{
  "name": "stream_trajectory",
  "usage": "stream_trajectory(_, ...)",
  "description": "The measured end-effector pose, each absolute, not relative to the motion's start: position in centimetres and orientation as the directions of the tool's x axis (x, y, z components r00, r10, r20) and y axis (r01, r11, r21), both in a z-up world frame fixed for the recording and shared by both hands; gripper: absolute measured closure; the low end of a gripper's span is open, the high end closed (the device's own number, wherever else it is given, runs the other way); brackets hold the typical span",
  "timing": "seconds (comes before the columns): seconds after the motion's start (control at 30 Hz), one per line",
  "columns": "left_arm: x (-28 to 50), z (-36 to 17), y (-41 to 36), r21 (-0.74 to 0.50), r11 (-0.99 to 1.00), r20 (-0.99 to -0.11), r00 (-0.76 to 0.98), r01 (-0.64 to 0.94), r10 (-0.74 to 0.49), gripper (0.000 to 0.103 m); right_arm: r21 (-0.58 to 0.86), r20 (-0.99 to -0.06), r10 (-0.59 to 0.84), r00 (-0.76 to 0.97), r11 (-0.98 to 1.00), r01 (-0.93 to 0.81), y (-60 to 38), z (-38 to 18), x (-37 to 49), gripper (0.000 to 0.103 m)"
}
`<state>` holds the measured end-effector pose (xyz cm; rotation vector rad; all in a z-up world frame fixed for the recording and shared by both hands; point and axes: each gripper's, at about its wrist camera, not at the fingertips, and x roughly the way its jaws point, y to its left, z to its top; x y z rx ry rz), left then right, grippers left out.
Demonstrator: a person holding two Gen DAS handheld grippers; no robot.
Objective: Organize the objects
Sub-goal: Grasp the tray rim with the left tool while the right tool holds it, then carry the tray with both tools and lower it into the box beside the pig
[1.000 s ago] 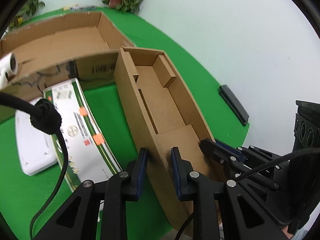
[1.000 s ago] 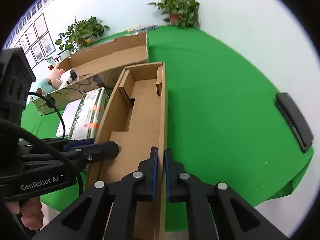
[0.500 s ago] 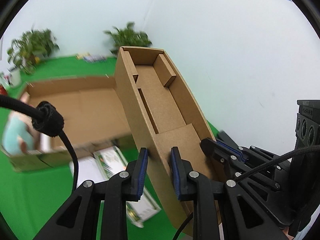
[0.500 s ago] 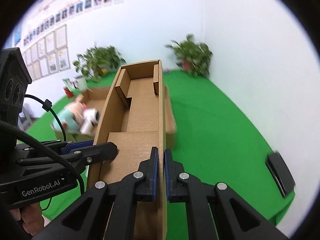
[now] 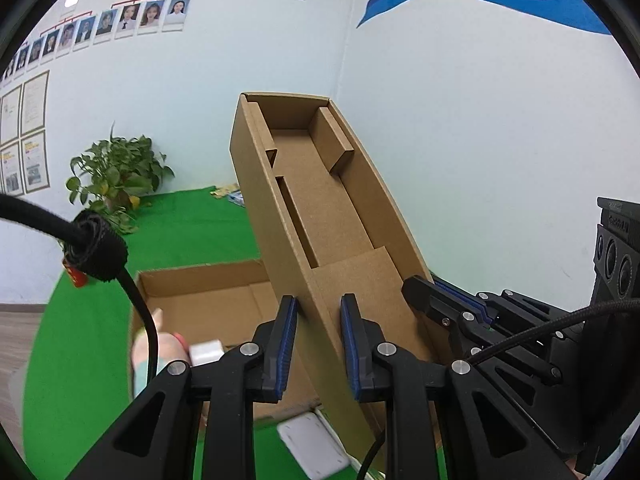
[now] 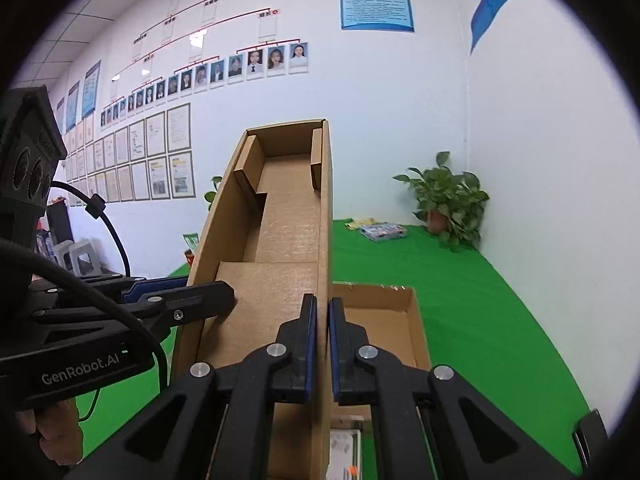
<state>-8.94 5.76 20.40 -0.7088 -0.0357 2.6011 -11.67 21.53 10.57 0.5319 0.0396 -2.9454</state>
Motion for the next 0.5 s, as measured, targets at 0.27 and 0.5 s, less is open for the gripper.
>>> stream_trajectory(0.27,-17.9,21.3,5.0,-0.155,-0.918,-0.572,-0.725,-0.364,0.384,0.084,0.065,-0.411,-0.196,-0.89,-0.98,0.186,21.2,10.6,-19.8,0.098)
stream_trajectory(0.5,-22.1,15.9,5.5,-0.152,-0.936,-0.66,-0.672,-0.319,0.336,0.086,0.194,-0.495,-0.254,-0.831,-0.965,0.179,21.6,6.4,-24.0,0.097)
